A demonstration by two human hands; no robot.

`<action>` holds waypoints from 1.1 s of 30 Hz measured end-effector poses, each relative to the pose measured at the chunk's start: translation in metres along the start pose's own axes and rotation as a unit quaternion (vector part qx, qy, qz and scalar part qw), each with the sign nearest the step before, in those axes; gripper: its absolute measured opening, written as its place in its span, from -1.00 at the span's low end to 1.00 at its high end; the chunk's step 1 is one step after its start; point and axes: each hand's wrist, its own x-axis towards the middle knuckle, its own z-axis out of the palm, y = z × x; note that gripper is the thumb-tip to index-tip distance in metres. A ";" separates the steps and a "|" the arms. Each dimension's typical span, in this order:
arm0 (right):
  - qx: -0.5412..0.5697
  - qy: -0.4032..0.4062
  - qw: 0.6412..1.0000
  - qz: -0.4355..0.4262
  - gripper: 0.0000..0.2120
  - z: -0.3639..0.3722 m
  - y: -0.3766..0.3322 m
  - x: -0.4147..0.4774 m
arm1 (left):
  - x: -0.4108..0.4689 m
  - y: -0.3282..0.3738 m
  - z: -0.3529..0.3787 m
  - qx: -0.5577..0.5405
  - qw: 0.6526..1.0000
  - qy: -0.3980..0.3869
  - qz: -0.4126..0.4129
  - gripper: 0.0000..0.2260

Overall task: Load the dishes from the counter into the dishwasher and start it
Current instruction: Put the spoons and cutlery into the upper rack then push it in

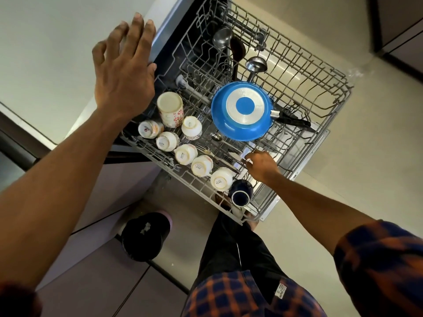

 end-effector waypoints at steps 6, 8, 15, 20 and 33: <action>0.004 0.005 1.000 0.020 -0.79 -0.009 -0.006 -0.007 | 0.000 -0.001 0.001 -0.004 1.000 0.003 0.001 -0.42; -0.004 0.007 1.000 0.024 -0.82 -0.013 -0.007 -0.009 | 0.000 0.000 0.001 -0.007 1.000 0.002 0.000 -0.41; 0.158 0.006 0.984 0.076 -0.83 -0.036 -0.010 -0.022 | -0.002 0.001 -0.001 -0.036 0.999 -0.003 -0.003 -0.39; 0.200 0.008 0.978 0.056 -0.87 -0.058 -0.010 -0.043 | 0.000 -0.010 0.000 -0.149 0.989 -0.017 -0.010 -0.39; 0.279 -0.019 0.958 -0.062 -0.79 -0.082 -0.106 -0.107 | -0.270 0.012 -0.018 -0.269 0.920 0.081 -0.273 -0.82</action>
